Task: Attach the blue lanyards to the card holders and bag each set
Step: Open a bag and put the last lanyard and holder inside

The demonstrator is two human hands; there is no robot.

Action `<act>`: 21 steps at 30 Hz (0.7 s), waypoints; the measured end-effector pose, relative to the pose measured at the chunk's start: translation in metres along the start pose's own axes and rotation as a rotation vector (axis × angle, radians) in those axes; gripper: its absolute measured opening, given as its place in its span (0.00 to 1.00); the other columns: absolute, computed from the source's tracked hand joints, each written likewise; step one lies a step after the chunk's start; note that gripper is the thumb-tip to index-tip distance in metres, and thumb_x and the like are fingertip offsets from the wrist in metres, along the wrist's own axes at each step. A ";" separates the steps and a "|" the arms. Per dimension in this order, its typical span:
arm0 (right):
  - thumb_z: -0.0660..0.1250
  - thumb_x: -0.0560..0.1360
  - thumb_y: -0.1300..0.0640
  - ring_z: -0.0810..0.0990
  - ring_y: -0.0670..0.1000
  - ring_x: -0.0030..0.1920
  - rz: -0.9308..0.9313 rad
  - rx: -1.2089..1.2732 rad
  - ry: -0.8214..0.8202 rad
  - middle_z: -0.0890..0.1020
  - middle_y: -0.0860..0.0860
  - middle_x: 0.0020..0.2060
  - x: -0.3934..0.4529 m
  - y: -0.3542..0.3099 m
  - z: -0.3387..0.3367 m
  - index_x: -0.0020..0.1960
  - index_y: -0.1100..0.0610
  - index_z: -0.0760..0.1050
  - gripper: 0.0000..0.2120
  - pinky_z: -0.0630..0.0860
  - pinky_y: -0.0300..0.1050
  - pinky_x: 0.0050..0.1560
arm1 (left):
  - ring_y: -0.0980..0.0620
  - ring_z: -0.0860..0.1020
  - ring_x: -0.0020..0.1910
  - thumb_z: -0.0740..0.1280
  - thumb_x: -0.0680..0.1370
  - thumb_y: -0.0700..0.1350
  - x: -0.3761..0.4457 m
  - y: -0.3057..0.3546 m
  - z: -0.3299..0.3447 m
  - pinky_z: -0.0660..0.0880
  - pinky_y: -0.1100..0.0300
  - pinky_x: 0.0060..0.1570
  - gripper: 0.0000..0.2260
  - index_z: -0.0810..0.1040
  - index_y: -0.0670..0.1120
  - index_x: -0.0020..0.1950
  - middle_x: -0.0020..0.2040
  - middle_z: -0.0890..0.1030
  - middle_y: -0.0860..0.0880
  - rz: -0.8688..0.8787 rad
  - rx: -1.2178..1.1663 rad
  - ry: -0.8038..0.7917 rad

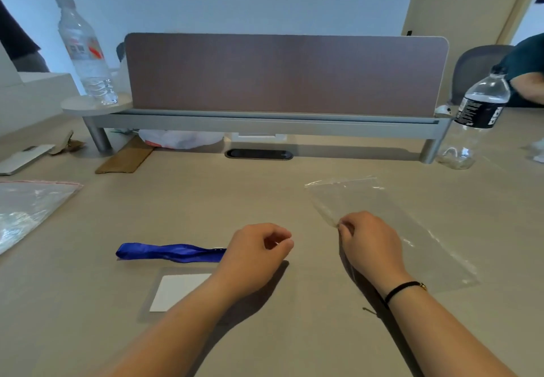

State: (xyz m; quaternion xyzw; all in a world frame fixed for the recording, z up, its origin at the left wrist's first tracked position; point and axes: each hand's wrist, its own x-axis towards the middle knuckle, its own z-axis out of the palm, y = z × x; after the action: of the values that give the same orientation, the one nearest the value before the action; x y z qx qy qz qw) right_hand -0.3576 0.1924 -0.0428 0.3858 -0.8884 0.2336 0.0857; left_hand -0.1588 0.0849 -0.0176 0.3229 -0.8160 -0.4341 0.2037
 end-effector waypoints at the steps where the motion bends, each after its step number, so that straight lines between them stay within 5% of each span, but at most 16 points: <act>1: 0.63 0.79 0.54 0.80 0.53 0.44 0.006 0.081 0.002 0.83 0.46 0.43 -0.001 -0.002 -0.002 0.47 0.49 0.82 0.08 0.74 0.47 0.41 | 0.60 0.84 0.46 0.70 0.79 0.49 0.004 0.001 0.004 0.80 0.63 0.50 0.05 0.84 0.53 0.52 0.45 0.86 0.56 -0.043 -0.070 0.022; 6: 0.65 0.74 0.61 0.80 0.48 0.41 -0.086 0.502 -0.111 0.82 0.45 0.37 -0.013 -0.024 -0.014 0.41 0.47 0.73 0.09 0.78 0.54 0.42 | 0.46 0.87 0.45 0.67 0.81 0.48 0.006 0.004 0.001 0.83 0.57 0.48 0.11 0.82 0.40 0.56 0.47 0.86 0.42 -0.365 -0.626 0.130; 11: 0.63 0.71 0.63 0.80 0.48 0.41 -0.336 0.599 -0.198 0.82 0.43 0.38 -0.030 -0.044 -0.024 0.39 0.43 0.67 0.15 0.74 0.43 0.38 | 0.38 0.85 0.51 0.64 0.82 0.54 0.003 0.002 -0.041 0.84 0.49 0.47 0.20 0.75 0.38 0.62 0.54 0.84 0.34 -0.555 -1.088 0.144; 17: 0.62 0.68 0.65 0.80 0.47 0.45 -0.507 0.559 -0.267 0.81 0.41 0.39 -0.030 -0.041 -0.025 0.44 0.45 0.78 0.16 0.74 0.37 0.46 | 0.42 0.86 0.48 0.70 0.79 0.41 0.002 -0.008 -0.063 0.82 0.46 0.47 0.13 0.79 0.34 0.59 0.51 0.85 0.35 -0.555 -0.966 0.072; 21: 0.61 0.68 0.54 0.78 0.45 0.42 -0.518 0.367 -0.299 0.81 0.40 0.35 -0.023 -0.034 -0.030 0.38 0.48 0.80 0.10 0.75 0.43 0.47 | 0.45 0.84 0.40 0.71 0.76 0.34 0.003 -0.010 -0.064 0.82 0.48 0.49 0.09 0.81 0.35 0.56 0.46 0.86 0.35 -0.497 -0.855 0.051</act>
State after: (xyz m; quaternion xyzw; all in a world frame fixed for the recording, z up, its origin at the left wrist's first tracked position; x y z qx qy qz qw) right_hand -0.3176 0.2014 -0.0125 0.6373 -0.7069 0.3011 -0.0596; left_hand -0.1181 0.0418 0.0090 0.4056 -0.4580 -0.7574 0.2283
